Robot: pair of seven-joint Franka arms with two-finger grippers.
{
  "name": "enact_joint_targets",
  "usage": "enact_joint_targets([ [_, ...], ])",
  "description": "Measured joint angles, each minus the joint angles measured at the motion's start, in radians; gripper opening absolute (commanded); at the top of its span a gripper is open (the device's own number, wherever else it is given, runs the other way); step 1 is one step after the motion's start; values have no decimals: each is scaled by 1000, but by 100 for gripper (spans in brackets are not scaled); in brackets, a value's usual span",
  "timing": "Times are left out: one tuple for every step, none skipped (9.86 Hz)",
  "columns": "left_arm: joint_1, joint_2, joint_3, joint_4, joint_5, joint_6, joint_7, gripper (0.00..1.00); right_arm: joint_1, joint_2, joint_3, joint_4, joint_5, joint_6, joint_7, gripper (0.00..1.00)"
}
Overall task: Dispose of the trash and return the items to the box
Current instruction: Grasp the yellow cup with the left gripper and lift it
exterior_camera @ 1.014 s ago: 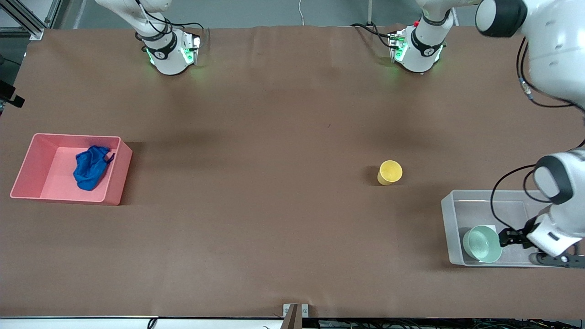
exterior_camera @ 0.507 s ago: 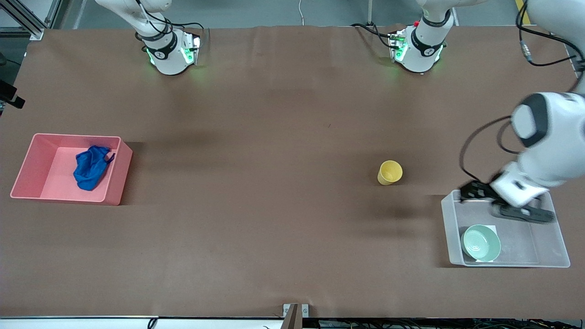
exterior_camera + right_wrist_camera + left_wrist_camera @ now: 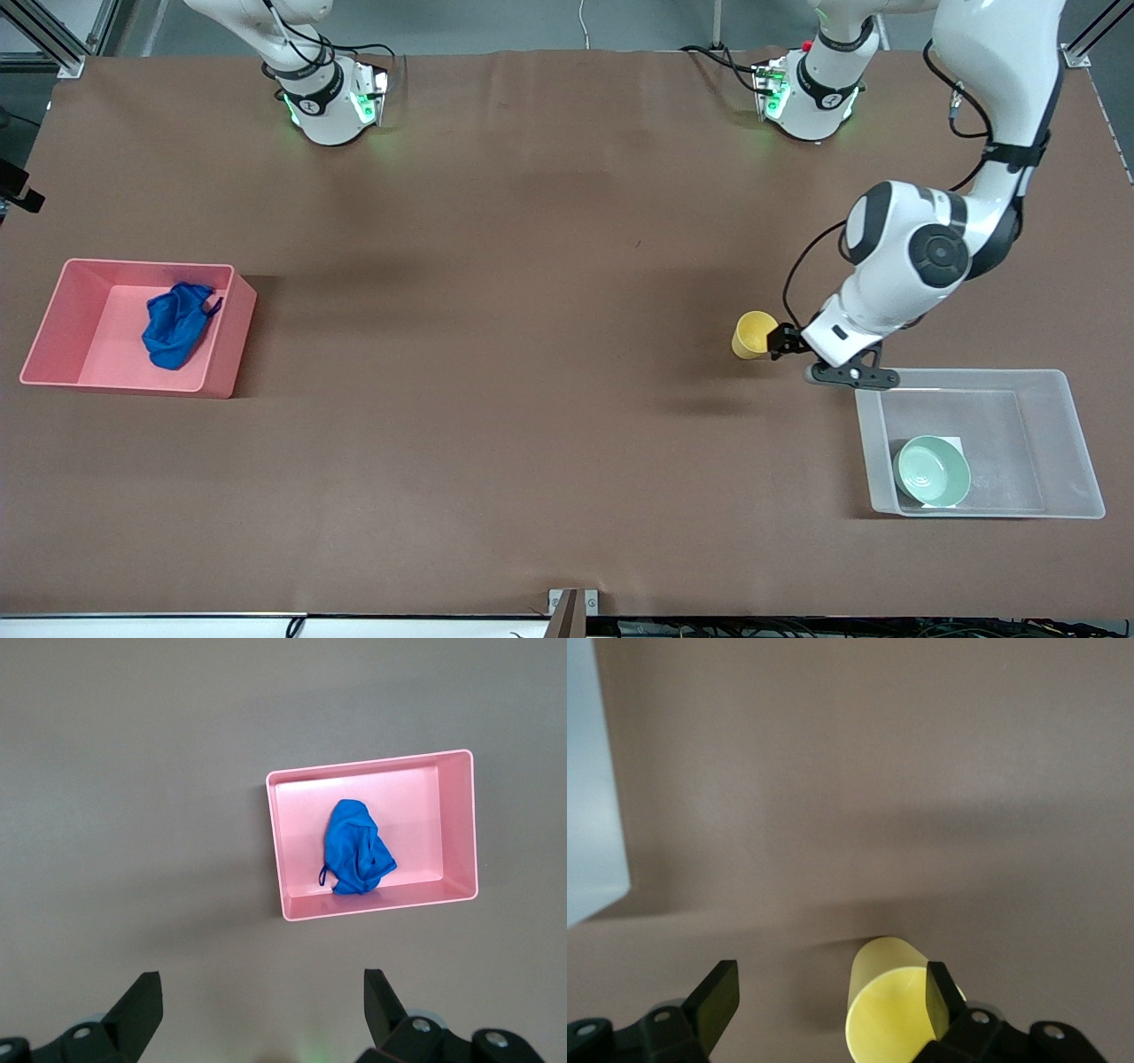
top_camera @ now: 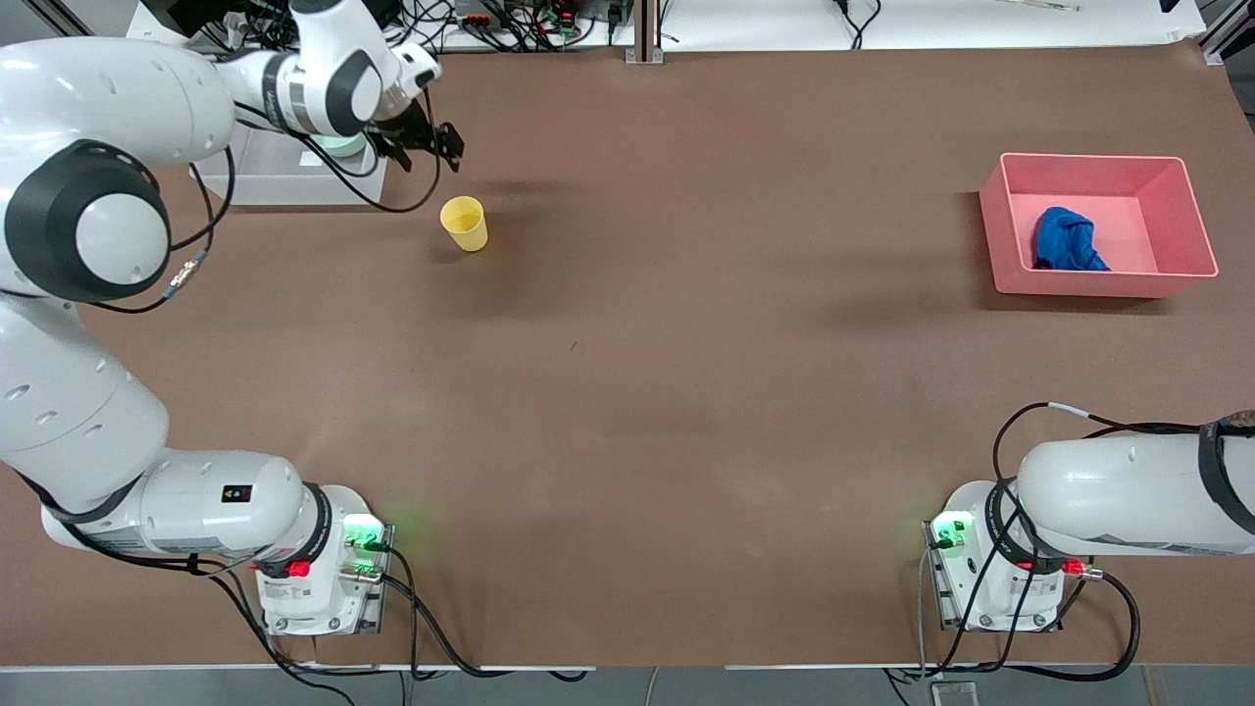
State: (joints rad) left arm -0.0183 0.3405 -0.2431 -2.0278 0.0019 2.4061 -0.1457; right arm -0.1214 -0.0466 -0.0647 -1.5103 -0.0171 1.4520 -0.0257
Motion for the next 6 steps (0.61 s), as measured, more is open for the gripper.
enact_joint_targets([
  [-11,13,0,-10,0,5,-6,92,0,0,0,0,0,0,0,100],
  [-19,22,0,-31,0,25,-13,90,0,0,0,0,0,0,0,100],
  [-21,26,0,-61,0,61,-13,79,0,0,-1,0,0,0,0,100],
  [-21,28,0,-92,0,103,-13,39,0,0,-1,0,0,0,0,100],
  [-21,30,0,-120,0,136,-14,18,0,0,-1,0,0,0,0,100],
  [-20,32,1,-136,0,152,-14,12,0,0,-1,0,0,0,0,100],
])
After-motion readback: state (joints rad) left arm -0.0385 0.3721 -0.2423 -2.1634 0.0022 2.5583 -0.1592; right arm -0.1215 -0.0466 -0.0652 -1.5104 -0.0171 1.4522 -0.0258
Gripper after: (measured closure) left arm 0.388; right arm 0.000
